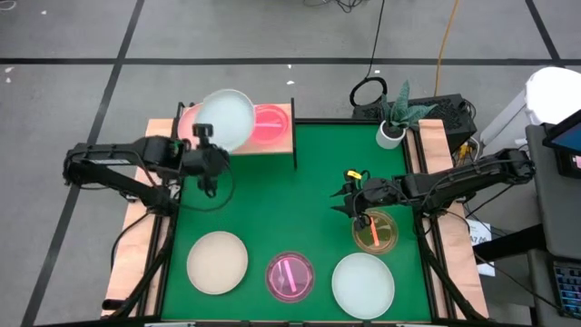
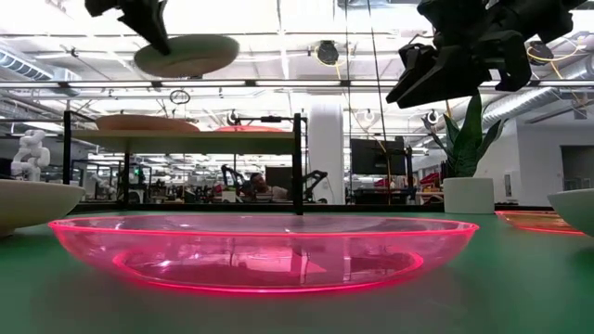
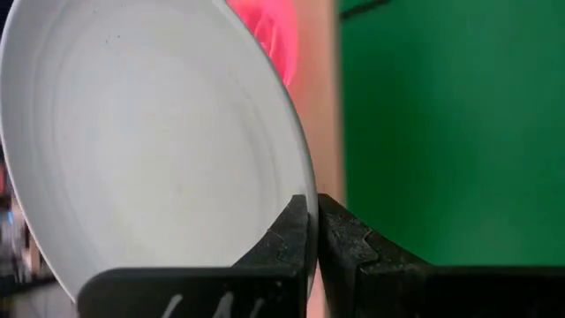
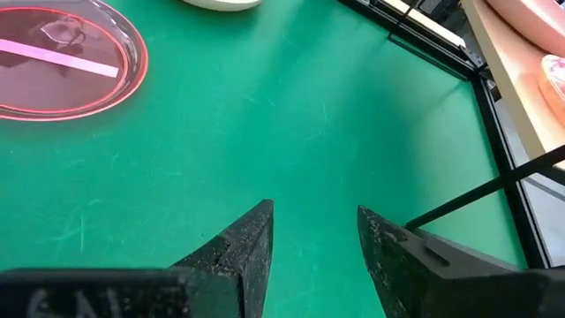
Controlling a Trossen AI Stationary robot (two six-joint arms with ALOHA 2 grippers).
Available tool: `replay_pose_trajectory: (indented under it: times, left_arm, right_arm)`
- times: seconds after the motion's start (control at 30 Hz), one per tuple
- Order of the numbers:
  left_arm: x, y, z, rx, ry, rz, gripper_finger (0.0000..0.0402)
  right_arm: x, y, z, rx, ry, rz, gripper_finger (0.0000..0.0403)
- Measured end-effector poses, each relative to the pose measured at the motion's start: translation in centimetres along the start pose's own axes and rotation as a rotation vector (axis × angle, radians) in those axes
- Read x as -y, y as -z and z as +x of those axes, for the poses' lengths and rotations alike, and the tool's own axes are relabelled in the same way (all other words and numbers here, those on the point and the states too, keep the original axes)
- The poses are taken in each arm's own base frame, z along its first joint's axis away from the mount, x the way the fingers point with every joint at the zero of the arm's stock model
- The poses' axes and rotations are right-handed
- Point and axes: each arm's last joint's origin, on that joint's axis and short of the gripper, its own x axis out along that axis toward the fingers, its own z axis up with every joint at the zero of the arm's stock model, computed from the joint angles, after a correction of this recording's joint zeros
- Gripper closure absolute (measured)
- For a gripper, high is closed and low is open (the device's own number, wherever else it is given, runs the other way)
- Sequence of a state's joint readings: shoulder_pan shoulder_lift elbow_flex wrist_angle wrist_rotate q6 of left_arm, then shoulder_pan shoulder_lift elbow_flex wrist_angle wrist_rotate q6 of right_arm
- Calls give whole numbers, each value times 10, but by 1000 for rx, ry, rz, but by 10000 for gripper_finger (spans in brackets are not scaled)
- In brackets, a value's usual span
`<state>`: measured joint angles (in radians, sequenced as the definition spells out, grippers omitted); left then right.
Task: Place and stack plates onto a shelf
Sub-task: Stack the top gray plate on top of the orange plate on the shelf
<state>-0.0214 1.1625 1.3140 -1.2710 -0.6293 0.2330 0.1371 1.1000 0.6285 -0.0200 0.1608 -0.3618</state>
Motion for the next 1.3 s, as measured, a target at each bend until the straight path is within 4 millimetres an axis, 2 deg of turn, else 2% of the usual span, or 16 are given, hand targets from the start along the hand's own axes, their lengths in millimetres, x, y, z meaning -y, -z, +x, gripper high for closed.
replay_pose_trajectory:
  times: [0.2, 0.43, 0.7, 0.97, 1.17, 1.3]
  left_arm:
    - [-20, 16, 9, -106, -29, -123, 391]
    - [-31, 29, 24, -194, 9, -222, 391]
    - [-24, 41, 47, -286, 43, -275, 391]
    - [-11, 42, 68, -276, 66, -247, 391]
    - [-9, 42, 71, -270, 66, -241, 391]
    - [-11, 44, 72, -277, 63, -246, 370]
  right_arm:
    - [0, 0, 0, 0, 0, -21, 257]
    - [0, 0, 0, 0, 0, -23, 257]
    - [0, 0, 0, 0, 2, -37, 257]
    - [0, 0, 0, 0, 3, -42, 257]
    - [0, 0, 0, 0, 4, -50, 257]
    - [0, 0, 0, 0, 4, -47, 257]
